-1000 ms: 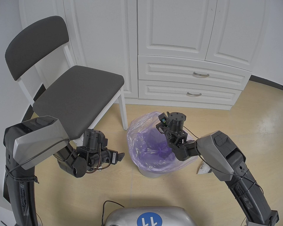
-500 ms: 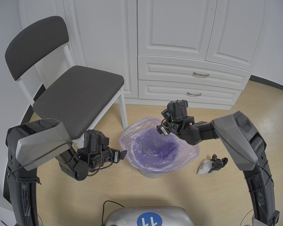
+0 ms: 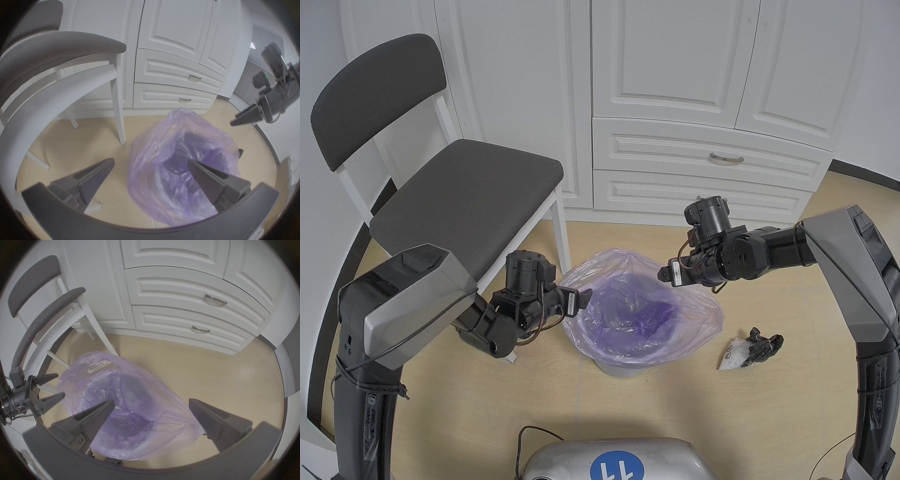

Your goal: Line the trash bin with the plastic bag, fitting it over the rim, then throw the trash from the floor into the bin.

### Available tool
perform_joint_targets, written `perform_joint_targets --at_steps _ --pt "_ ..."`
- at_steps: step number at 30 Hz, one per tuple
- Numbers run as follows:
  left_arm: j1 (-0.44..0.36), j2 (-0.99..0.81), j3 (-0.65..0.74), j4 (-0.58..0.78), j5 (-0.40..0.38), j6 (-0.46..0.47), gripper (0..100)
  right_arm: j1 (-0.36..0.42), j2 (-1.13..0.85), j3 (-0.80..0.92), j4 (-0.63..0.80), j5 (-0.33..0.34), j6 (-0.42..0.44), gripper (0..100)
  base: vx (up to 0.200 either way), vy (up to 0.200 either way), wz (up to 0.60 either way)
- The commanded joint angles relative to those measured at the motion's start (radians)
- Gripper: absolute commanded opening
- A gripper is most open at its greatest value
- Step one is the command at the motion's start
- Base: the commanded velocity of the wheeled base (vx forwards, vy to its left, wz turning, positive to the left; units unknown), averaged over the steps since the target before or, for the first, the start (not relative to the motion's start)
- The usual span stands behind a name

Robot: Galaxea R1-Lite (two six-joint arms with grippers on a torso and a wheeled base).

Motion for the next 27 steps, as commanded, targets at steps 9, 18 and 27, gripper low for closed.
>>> perform_joint_targets --at_steps 9,18,27 --pt "0.001 0.202 -0.33 0.158 0.064 0.004 100 -0.124 0.127 0.008 -0.073 0.033 0.015 100 0.0 0.0 0.0" --pt "0.035 0.322 -0.554 0.153 0.129 -0.019 100 -0.102 0.066 0.082 -0.08 0.057 0.047 100 0.0 0.0 0.0" --pt "0.043 0.4 -0.7 0.152 0.196 -0.071 100 -0.09 0.099 0.163 -0.307 0.094 0.049 100 0.0 0.0 0.0"
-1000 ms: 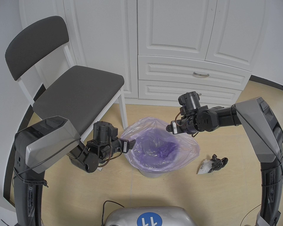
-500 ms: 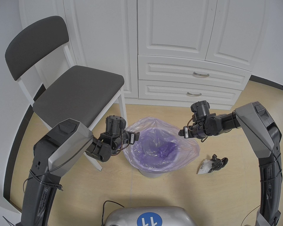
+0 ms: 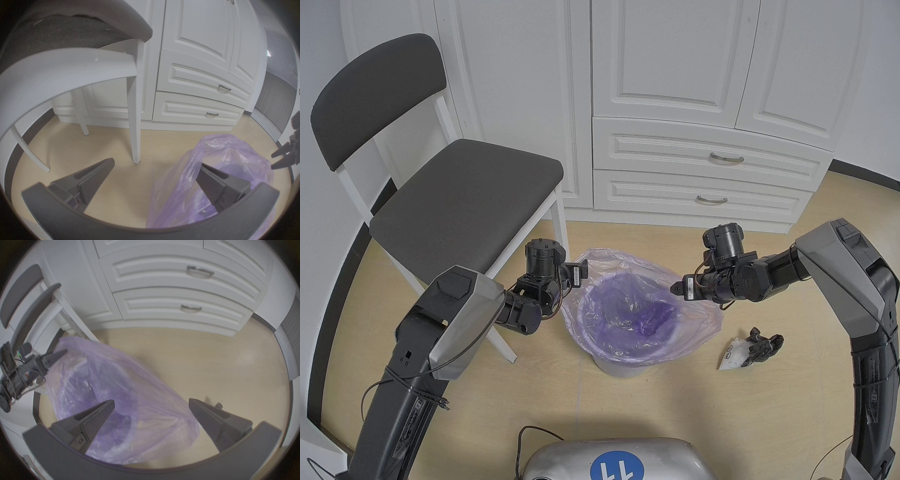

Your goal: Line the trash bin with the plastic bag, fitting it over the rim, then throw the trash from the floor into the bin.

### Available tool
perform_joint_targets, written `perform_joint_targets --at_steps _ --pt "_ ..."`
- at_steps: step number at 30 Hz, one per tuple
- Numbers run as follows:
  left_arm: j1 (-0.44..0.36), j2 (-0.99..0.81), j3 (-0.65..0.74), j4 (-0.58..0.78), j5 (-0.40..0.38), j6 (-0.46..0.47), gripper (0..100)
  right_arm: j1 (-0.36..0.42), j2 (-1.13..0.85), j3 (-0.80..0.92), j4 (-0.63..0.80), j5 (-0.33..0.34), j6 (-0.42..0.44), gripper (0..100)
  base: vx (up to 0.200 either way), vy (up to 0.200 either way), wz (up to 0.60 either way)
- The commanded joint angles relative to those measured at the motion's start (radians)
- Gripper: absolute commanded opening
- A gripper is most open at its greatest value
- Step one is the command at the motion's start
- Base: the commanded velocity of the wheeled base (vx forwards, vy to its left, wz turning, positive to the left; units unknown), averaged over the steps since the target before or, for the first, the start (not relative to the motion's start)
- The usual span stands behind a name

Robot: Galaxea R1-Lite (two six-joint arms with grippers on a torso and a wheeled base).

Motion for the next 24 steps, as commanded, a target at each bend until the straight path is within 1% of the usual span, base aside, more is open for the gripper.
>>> perform_joint_targets --at_steps 1,5,7,9,17,21,24 --pt "0.007 0.07 -0.075 -0.011 0.023 -0.02 100 -0.002 0.043 0.014 -0.103 0.005 0.004 100 0.0 0.0 0.0" --pt "0.007 0.068 -0.075 -0.017 0.023 -0.04 100 -0.011 0.086 -0.015 -0.126 -0.003 0.007 100 0.0 0.0 0.0" --pt "0.005 0.07 -0.076 -0.02 0.023 -0.044 100 -0.018 0.135 -0.058 -0.16 -0.036 0.028 100 0.0 0.0 0.0" --pt "0.005 0.07 -0.076 -0.026 0.023 -0.049 100 -0.018 0.145 -0.06 -0.182 -0.041 0.044 100 0.0 0.0 0.0" --pt "-0.001 0.07 -0.076 -0.063 0.023 -0.067 100 -0.031 0.147 -0.052 -0.191 -0.038 0.048 100 0.0 0.0 0.0" --pt "-0.006 0.076 -0.071 -0.113 0.023 -0.067 100 -0.042 0.193 -0.095 -0.192 -0.041 0.051 100 0.0 0.0 0.0" --pt "-0.01 0.079 -0.075 -0.115 0.024 -0.067 100 -0.051 0.216 -0.123 -0.191 -0.039 0.054 100 0.0 0.0 0.0"
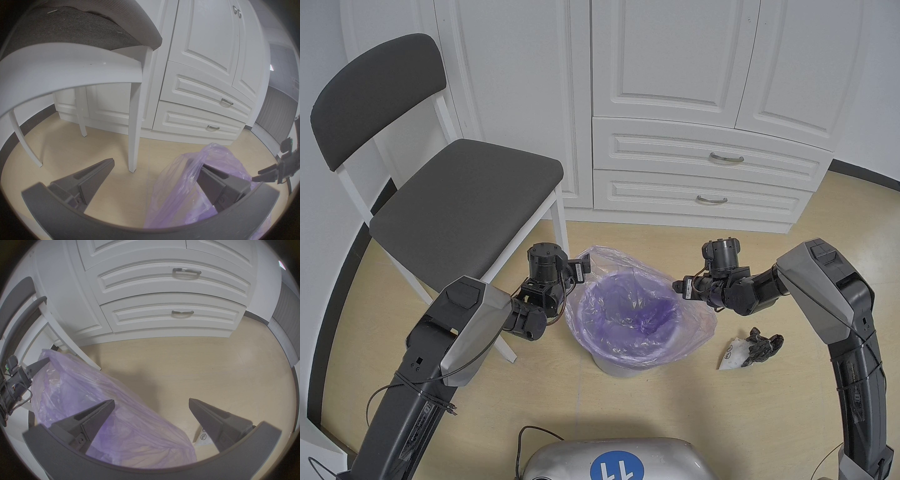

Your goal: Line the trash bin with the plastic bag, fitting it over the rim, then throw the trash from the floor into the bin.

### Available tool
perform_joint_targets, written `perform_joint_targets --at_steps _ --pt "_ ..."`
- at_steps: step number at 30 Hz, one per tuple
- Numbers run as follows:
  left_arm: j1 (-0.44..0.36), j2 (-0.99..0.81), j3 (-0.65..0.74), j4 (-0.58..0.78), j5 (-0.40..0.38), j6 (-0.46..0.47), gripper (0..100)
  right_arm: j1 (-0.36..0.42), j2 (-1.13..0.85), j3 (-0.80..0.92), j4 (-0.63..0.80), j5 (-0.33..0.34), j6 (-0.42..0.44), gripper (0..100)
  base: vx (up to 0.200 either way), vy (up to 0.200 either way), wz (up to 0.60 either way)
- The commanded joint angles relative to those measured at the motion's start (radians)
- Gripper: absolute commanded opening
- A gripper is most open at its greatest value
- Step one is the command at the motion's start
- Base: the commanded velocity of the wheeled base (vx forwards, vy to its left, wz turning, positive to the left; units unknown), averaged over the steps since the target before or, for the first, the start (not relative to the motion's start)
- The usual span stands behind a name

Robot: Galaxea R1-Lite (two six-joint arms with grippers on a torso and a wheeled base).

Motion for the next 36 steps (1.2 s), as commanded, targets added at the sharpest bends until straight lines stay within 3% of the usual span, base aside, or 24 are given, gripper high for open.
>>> perform_joint_targets --at_steps 1,7,12,21,30,36 --pt "-0.005 0.016 -0.006 -0.011 0.0 0.002 100 -0.017 0.06 -0.042 0.001 0.003 0.01 100 0.0 0.0 0.0" --pt "-0.003 0.085 -0.06 -0.014 0.0 0.003 100 -0.035 0.132 -0.129 0.0 0.003 0.033 100 0.0 0.0 0.0" --pt "0.0 0.094 -0.06 -0.007 -0.005 0.003 100 -0.055 0.15 -0.21 0.0 0.003 0.114 100 0.0 0.0 0.0" --pt "0.035 0.103 -0.06 0.0 -0.002 -0.001 100 -0.054 0.192 -0.204 0.018 0.017 0.093 100 0.0 0.0 0.0" --pt "0.021 0.109 -0.048 0.049 0.013 -0.001 100 -0.054 0.207 -0.198 0.02 0.018 0.067 100 0.0 0.0 0.0" --pt "0.013 0.063 0.079 0.101 0.013 -0.004 100 -0.054 0.219 -0.196 0.021 0.018 0.062 100 0.0 0.0 0.0"
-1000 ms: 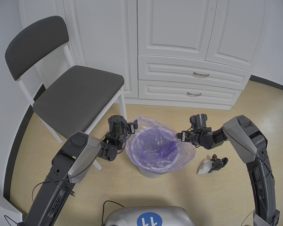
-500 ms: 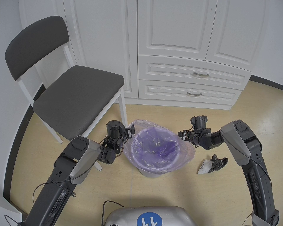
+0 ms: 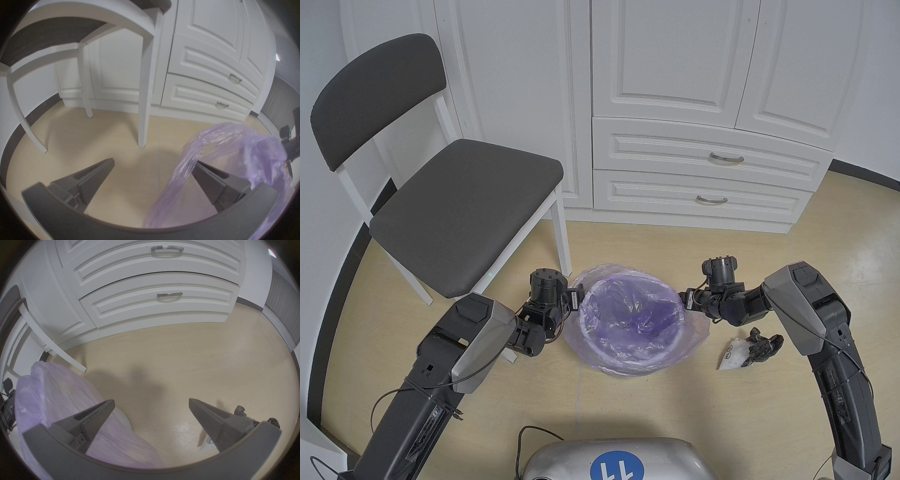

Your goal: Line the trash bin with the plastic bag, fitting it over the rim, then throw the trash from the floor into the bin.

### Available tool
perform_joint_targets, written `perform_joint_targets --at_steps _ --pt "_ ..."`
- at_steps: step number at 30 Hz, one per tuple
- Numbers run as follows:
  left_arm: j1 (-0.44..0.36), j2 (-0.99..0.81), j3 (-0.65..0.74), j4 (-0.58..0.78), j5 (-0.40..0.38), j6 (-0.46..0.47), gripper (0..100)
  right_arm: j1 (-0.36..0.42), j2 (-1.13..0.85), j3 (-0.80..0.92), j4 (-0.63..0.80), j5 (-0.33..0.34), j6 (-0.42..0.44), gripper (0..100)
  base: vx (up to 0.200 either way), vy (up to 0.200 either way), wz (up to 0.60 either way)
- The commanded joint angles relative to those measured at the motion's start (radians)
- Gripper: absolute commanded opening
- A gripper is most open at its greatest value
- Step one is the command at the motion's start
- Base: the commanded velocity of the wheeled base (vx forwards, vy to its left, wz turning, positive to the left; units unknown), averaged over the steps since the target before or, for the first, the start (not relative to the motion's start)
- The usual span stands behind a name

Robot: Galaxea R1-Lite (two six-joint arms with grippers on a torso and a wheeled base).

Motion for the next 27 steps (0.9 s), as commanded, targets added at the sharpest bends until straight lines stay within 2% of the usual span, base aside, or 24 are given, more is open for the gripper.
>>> perform_joint_targets --at_steps 1,9,13,17,19,22,26,27 --pt "-0.006 -0.051 0.111 0.036 0.001 -0.002 100 0.0 0.017 0.001 0.0 -0.001 -0.009 100 0.0 0.0 0.0" --pt "-0.005 -0.058 0.142 0.055 0.001 -0.041 100 0.0 0.035 -0.01 -0.008 -0.001 -0.019 100 0.0 0.0 0.0" --pt "0.001 -0.124 0.166 0.059 0.001 -0.097 100 -0.015 -0.087 0.035 -0.003 -0.001 -0.006 100 0.0 0.0 0.0" --pt "-0.002 -0.264 0.32 0.07 -0.015 -0.102 100 -0.023 -0.255 0.176 0.011 -0.002 -0.039 100 0.0 0.0 0.0" --pt "-0.011 -0.351 0.424 0.147 -0.035 -0.094 100 -0.023 -0.356 0.283 0.024 -0.001 -0.095 100 0.0 0.0 0.0" --pt "-0.022 -0.41 0.495 0.24 -0.044 -0.084 100 -0.037 -0.416 0.377 0.017 0.001 -0.189 100 0.0 0.0 0.0" --pt "-0.022 -0.414 0.513 0.248 -0.041 -0.084 100 -0.049 -0.425 0.437 0.02 0.003 -0.249 100 0.0 0.0 0.0" --pt "-0.022 -0.414 0.527 0.246 -0.041 -0.085 100 -0.055 -0.426 0.475 0.018 0.018 -0.286 100 0.0 0.0 0.0"
